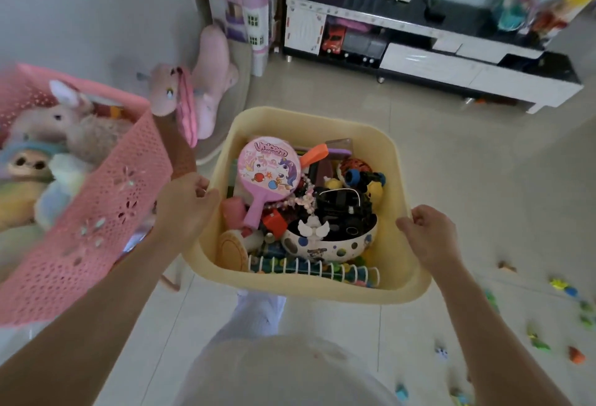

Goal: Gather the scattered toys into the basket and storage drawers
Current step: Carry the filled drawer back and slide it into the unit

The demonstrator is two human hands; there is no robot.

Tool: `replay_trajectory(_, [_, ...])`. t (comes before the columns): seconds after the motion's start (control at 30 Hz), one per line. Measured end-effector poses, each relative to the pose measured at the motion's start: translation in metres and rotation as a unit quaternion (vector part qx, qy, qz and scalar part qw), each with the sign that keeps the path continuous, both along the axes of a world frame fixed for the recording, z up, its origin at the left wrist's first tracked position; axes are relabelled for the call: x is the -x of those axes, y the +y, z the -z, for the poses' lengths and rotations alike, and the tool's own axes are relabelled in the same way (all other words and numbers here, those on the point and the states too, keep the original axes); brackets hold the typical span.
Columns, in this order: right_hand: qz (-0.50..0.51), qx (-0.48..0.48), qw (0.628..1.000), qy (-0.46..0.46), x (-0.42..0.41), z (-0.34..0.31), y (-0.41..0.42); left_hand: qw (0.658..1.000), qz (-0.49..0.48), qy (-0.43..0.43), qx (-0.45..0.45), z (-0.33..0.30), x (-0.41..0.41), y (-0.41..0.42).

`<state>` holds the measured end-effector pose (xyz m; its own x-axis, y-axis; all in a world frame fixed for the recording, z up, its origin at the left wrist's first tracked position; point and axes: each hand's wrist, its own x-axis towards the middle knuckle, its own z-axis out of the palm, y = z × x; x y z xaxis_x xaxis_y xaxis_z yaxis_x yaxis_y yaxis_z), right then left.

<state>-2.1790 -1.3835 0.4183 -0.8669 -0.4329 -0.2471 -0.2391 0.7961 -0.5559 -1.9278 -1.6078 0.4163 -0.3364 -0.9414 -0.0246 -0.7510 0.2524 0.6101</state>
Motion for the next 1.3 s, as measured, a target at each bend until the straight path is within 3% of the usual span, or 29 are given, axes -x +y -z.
replay_trajectory(0.4, [0.065,0.020,0.998,-0.003,0.137,-0.010,-0.202,0.997,0.081,-0.003,-0.009,-0.019,0.173,-0.236])
replay_trajectory(0.9, [-0.047,0.006,0.999,0.015,0.378,-0.004,-0.471,0.999,-0.040,-0.016,-0.031,-0.014,0.362,-0.457])
replay_trajectory(1.3, [-0.102,0.057,0.993,0.012,0.473,-0.024,-0.706,0.996,-0.085,0.014,-0.002,-0.046,0.441,-0.671])
